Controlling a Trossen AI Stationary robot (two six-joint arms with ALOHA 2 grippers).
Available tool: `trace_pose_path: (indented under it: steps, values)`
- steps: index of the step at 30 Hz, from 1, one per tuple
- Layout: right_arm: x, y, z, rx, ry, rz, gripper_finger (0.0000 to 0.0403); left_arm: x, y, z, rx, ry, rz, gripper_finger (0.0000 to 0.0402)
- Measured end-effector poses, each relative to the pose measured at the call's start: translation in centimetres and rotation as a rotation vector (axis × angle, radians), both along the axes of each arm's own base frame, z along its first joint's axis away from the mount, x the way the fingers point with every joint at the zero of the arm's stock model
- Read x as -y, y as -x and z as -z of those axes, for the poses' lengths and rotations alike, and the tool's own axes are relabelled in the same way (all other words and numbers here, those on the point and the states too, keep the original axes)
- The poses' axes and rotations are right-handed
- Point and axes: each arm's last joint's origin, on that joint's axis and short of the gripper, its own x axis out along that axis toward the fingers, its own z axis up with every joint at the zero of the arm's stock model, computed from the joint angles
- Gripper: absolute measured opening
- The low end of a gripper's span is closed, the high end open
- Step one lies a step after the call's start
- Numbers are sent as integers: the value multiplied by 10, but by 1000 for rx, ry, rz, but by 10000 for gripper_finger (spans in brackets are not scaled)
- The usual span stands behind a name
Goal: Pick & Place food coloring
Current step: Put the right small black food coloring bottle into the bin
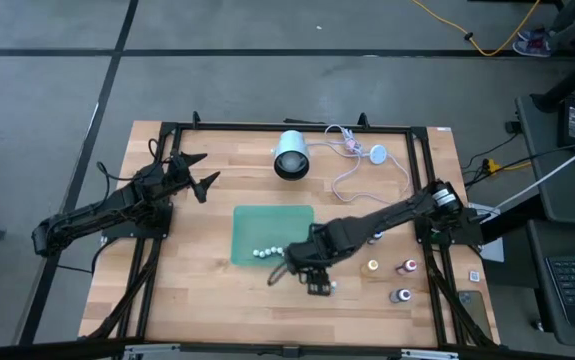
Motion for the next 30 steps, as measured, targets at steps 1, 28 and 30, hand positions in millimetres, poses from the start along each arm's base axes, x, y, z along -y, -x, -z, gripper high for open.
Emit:
trace_pose_path:
  steps: [1,28,30]
  values:
    - [-3,5,0,-9,8,-30,282,0,0,0,0,0,0,361]
    - [-31,78,67,19,70,-413,268,0,0,0,0,0,0,361]
    - [-30,76,70,20,74,-427,268,0,0,0,0,0,0,361]
